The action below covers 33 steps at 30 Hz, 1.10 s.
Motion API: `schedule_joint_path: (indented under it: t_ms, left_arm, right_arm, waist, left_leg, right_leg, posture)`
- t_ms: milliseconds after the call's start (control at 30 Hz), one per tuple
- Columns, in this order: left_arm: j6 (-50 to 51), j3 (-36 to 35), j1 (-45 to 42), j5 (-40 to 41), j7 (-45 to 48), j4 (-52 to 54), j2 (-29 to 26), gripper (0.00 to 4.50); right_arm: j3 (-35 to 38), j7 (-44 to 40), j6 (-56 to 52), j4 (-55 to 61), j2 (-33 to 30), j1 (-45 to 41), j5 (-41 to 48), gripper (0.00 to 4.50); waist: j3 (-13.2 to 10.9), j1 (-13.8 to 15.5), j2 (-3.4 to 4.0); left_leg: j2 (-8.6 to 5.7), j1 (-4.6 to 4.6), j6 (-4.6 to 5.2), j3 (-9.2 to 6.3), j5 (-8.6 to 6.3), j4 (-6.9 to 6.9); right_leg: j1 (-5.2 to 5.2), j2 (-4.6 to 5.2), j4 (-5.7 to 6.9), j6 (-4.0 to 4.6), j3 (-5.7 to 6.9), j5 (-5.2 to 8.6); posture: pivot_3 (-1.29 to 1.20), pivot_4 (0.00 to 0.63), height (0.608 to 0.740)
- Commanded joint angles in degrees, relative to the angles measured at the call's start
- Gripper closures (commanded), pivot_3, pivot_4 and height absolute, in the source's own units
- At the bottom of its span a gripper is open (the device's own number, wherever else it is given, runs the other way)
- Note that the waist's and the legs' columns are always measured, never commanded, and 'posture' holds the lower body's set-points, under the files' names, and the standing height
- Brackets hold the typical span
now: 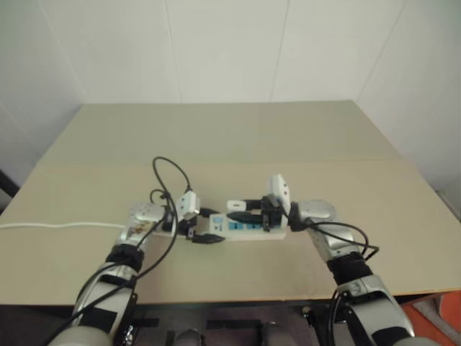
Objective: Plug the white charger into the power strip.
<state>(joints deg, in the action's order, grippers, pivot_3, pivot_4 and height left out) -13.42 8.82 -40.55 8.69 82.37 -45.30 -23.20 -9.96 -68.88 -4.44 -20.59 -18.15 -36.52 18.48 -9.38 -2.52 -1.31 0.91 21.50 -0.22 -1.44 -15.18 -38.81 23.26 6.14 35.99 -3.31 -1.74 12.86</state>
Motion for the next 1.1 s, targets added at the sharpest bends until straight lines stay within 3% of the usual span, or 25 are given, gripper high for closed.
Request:
schedule_joint_path:
  t_ms: [33,1100]
  left_arm:
    - [0.7,1.1,1.0,-1.2,1.4,0.7,-0.9,1.22]
    - [2.3,1.0,2.3,-1.1,0.5,3.3,-1.4,1.22]
  right_arm:
    - [0.6,-1.0,2.5,-1.0,1.0,-2.3,-0.2,3.37]
    - [0.8,-3.8,8.4,-15.1,1.2,-5.4,-5.2,3.37]
  waist:
    - [0.0,0.0,0.00]
    - [0.0,0.0,0.01]
  left_leg:
    - [0.00,0.00,0.00,0.00,0.00,0.00]
    - [0.00,-0.01,0.00,-0.01,0.00,0.01]
  right_leg:
    - [0.00,0.00,0.00,0.00,0.00,0.00]
    - [-0.03,0.00,0.04,0.00,0.00,0.00]
  posture:
    - [0.00,0.150,0.740]
    - [0.00,0.150,0.740]
